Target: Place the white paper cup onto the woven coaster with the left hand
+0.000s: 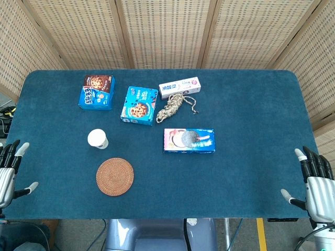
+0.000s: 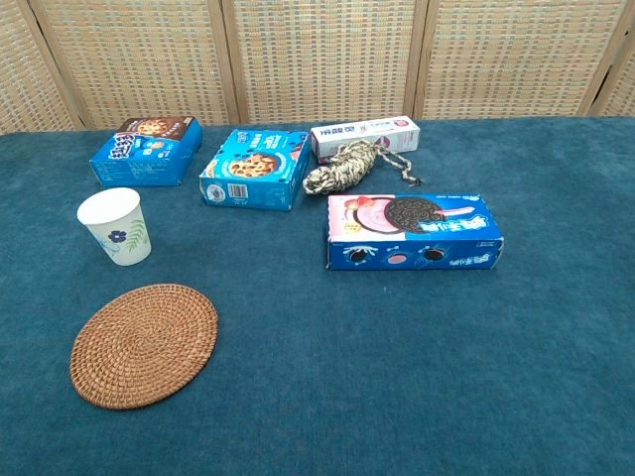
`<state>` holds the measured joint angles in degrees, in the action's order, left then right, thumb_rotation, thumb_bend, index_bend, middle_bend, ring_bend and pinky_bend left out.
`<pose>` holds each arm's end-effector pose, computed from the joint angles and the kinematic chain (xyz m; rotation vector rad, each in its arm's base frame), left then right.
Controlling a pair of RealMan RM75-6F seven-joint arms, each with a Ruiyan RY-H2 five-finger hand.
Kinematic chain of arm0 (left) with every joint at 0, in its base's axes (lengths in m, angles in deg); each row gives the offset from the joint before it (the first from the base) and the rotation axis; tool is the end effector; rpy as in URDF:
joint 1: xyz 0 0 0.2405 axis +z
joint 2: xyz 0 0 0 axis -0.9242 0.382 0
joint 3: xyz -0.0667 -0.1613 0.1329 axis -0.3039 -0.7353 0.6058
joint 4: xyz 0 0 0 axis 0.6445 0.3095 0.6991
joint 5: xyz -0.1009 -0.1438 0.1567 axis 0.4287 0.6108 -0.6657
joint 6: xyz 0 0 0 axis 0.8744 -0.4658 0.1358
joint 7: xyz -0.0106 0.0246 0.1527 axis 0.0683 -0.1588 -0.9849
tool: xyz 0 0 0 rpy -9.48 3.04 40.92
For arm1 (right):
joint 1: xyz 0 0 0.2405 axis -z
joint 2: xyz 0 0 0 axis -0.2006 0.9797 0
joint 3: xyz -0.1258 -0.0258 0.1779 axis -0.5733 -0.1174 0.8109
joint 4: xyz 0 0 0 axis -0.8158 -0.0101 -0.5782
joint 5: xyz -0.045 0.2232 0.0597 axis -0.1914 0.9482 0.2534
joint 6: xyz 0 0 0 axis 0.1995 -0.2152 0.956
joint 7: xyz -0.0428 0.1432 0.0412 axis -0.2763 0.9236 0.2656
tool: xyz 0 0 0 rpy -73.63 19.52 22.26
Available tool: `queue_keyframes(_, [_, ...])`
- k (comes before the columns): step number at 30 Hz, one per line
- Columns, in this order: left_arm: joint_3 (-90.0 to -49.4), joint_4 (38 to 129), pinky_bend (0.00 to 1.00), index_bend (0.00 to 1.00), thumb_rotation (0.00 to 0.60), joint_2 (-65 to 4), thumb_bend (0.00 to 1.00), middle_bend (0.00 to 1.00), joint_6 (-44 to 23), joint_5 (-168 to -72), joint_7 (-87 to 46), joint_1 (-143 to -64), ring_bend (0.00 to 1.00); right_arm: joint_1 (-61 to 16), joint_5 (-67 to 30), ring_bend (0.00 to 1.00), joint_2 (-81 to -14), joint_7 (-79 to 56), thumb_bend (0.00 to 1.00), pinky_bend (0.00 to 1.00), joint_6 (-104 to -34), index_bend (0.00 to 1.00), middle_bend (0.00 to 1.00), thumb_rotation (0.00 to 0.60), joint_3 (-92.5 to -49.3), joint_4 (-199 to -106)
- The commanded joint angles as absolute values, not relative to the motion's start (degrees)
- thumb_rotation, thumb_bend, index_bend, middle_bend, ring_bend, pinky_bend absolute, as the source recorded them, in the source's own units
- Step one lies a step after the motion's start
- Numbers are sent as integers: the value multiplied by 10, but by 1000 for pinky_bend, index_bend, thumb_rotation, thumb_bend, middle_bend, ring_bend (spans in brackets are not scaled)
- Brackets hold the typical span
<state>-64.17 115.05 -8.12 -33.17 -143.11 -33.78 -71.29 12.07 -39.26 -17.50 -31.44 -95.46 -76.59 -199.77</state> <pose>-0.2541 0.1821 0.1230 -1.3715 -0.8489 -0.8305 -0.2075 -0.1685 0.1499 1.2697 -0.8983 0.8751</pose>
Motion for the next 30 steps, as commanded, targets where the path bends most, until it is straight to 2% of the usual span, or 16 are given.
queue_keyframes(1, [-641, 1150, 0, 0, 600, -81, 0, 0, -331, -1431, -337, -713, 0, 120, -392, 0, -176, -316, 0, 0, -955, 41, 0, 600, -766, -1998])
queue_keyframes(11, [-648, 1138, 0, 0, 600, -84, 0, 0, -308, -1426, -331, -729, 0, 119, -386, 0, -179, -324, 0, 0, -952, 50, 0, 600, -765, -2001])
queue_keyframes(17, [-671, 1110, 0, 0, 600, -86, 0, 0, -204, -1409, -300, -798, 0, 117, -369, 0, -180, -319, 0, 0, -952, 50, 0, 600, -759, -1998])
queue_keyframes(20, [-696, 1082, 0, 0, 600, -99, 0, 0, -135, -1399, -292, -857, 0, 113, -353, 0, -180, -315, 0, 0, -945, 50, 0, 600, -754, -1992])
queue_keyframes(30, [-726, 965, 36, 0, 600, -185, 0, 0, -2, -1352, -327, -970, 0, 105, -328, 0, -186, -315, 0, 0, -933, 51, 0, 600, -749, -1981])
